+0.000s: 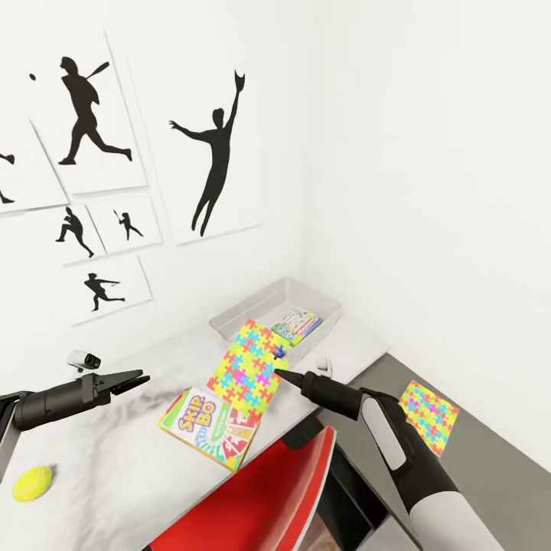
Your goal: Put all the toys in the child's room - the three board games (two on the bed and one on the table), the two jigsaw puzzles on the table, and the tennis ball on the table - inside the toy box on the table in the child's room.
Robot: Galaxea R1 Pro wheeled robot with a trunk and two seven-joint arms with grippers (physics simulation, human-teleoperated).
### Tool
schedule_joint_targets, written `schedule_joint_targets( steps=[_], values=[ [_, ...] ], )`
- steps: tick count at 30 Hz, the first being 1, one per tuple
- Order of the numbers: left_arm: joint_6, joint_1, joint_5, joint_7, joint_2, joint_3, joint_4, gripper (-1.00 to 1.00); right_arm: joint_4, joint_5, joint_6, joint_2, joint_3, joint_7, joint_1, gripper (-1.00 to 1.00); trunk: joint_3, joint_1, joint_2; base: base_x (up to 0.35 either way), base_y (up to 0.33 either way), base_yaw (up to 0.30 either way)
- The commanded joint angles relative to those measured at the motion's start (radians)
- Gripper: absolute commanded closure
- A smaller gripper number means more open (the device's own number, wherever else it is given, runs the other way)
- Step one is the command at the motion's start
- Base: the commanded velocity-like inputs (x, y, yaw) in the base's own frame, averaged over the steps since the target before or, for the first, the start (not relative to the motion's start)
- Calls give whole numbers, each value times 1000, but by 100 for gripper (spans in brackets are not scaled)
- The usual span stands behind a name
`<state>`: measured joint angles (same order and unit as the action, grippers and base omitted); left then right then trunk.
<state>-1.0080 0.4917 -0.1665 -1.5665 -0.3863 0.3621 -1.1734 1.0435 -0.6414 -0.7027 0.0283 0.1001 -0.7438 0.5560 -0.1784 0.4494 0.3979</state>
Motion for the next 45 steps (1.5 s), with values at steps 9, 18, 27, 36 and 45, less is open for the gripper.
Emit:
schedule_joint_targets(
  steps=[9,18,27,36,45],
  values=[
    [-11,1,1,-4,0,0,0,-100,0,-5,-1,1,-2,1,1,100,-2,1,2,64,0,0],
    [-11,1,1,-4,0,0,0,-100,1,-7,7,-2,-2,-3,1,100,-2,1,2,6,0,0],
    [-11,1,1,-4,0,1,0,-100,2,-15,7,-9,-5,-11,1,100,-2,1,2,0,0,0],
    [-11,1,1,-4,0,0,-1,-100,-14,-22,5,-9,-17,-2,0,100,-2,1,2,0,0,0],
    [-11,1,1,-4,0,0,0,-100,-280,-20,-70,-8,-90,21,252,100,-2,1,2,0,0,0]
  ],
)
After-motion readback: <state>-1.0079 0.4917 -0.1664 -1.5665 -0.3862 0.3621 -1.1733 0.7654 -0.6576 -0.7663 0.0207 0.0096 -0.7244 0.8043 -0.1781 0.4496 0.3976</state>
